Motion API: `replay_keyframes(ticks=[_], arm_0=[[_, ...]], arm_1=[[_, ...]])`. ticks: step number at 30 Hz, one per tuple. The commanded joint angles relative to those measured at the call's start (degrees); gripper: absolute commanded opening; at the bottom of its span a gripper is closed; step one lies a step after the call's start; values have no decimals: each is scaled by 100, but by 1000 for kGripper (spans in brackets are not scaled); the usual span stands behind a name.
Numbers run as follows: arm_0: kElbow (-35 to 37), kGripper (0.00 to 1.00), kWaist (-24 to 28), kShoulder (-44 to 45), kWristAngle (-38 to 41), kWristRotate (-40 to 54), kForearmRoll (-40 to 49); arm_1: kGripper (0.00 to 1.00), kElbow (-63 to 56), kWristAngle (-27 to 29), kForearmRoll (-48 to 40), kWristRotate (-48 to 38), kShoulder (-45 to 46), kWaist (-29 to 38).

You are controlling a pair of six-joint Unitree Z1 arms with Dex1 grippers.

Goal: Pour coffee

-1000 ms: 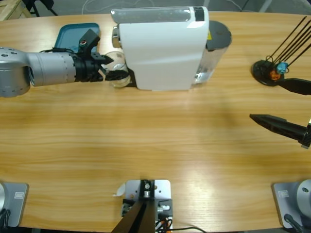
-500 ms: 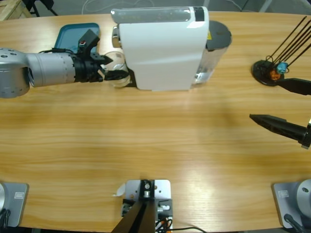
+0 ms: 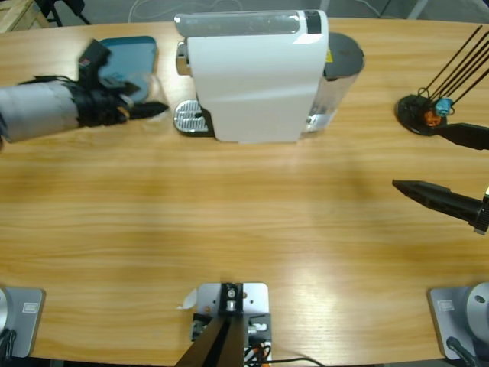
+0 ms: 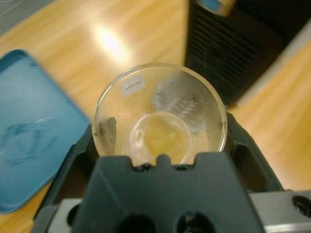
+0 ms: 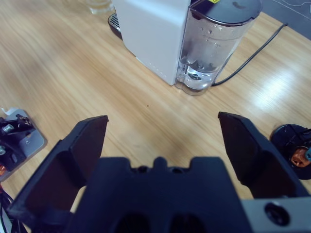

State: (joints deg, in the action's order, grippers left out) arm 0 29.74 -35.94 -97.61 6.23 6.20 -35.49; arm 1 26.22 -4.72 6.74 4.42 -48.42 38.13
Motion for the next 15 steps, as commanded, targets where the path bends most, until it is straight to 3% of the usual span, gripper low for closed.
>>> replay_keyframes(ticks=[1,9,15], arm_0=[[168,517,995,208,-75,-439,-1],[974,517,1736,-594,-78,-735,-35],[1254,517,1961,-1072,-70,-735,-28]], arm_1=[[1000,-179,-66,-17,67,-45,48],[1000,-179,-106,-17,69,-56,47],[1000,-179,-108,-15,76,-63,47]])
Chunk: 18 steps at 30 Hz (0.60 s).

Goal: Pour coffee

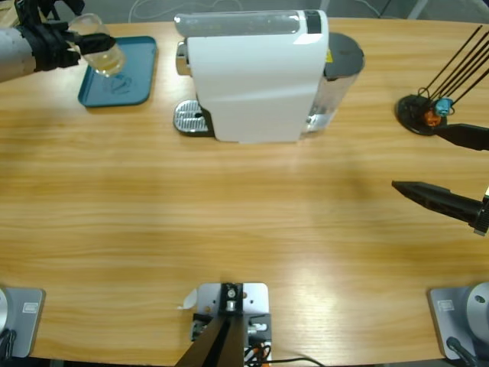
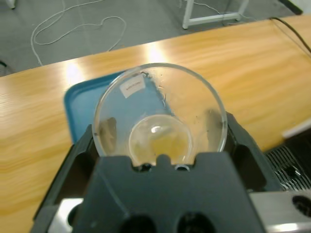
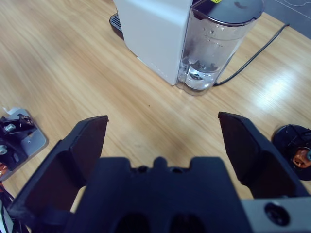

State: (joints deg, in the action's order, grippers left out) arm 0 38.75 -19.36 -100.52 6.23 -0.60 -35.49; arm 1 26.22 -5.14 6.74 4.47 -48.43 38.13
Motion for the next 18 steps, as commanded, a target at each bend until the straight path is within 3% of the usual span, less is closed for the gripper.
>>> replay_keyframes(ticks=[1,16,18], arm_0=[[352,517,321,-843,-69,-63,-28],[354,543,379,-1400,-51,-415,190],[449,688,393,-1405,-51,-431,364]], arm_1=[[1000,-177,-66,-17,72,-61,45],[1000,-170,-58,-15,80,-26,47],[1000,-170,-58,-15,80,-21,45]])
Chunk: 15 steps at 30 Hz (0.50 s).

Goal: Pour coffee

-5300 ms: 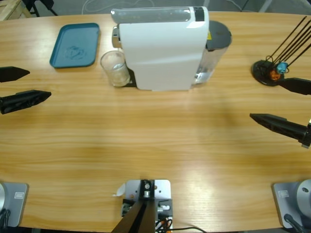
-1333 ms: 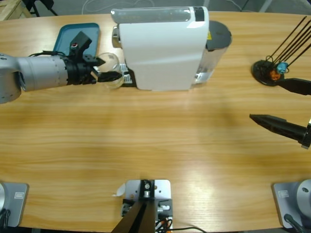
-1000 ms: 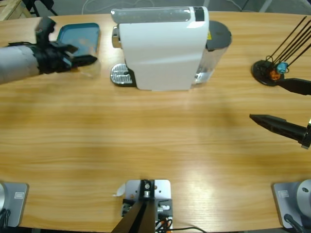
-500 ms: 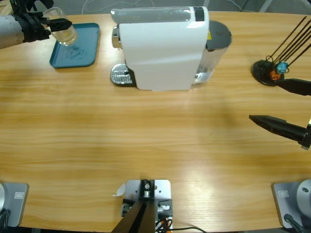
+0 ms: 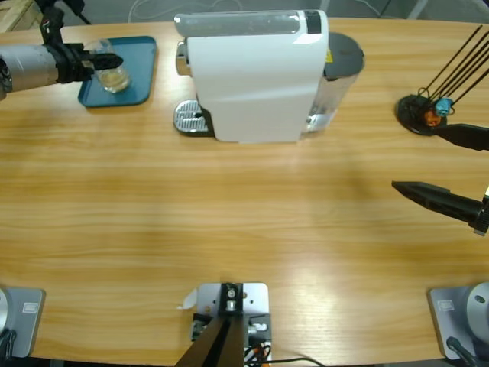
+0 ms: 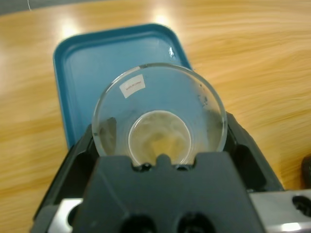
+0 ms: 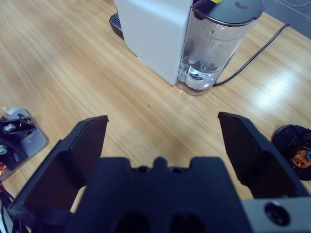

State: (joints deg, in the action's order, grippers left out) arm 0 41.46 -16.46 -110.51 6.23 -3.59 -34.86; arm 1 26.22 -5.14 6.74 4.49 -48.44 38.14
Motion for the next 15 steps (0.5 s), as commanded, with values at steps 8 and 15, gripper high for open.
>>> replay_keyframes(ticks=[8,15], arm_0=[[203,996,117,-285,10,-168,717],[-138,996,108,291,-7,-160,715]], arm_1=[[1000,-170,-57,-15,78,-8,48],[1000,-170,-64,-15,78,-17,45]])
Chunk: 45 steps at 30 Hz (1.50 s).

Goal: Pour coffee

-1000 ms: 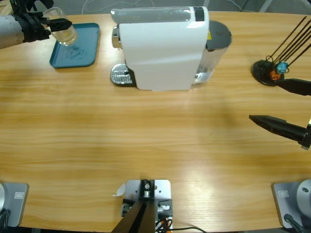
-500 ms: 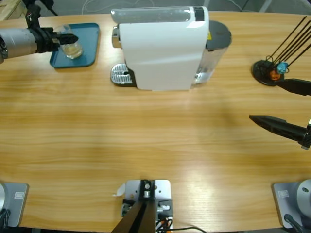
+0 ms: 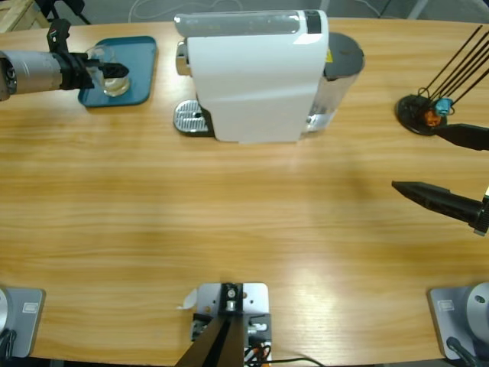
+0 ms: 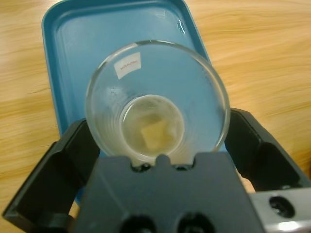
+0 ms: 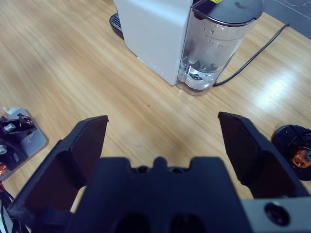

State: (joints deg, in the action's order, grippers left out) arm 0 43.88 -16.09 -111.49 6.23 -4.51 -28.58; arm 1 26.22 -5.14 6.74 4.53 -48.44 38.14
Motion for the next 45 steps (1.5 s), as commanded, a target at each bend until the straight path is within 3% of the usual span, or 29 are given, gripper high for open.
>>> replay_keyframes(ticks=[1,8,15,21,28,45], arm_0=[[-469,996,71,609,-8,-67,113],[-459,994,-224,3081,-16,17,2074],[-874,930,-1736,5663,151,-60,3449],[-1607,927,-2117,5716,935,-372,3575],[-1498,945,-2261,5071,901,-101,3398],[-1566,945,-2434,4858,748,82,3333]], arm_1=[[1000,-170,-59,-15,75,-24,48],[1000,-161,-84,-15,75,-106,47],[1000,-144,-154,-6,75,-194,52],[1000,-94,-326,11,136,-417,50],[1000,-86,-312,38,154,-496,54],[1000,-64,-286,64,154,-632,52]])
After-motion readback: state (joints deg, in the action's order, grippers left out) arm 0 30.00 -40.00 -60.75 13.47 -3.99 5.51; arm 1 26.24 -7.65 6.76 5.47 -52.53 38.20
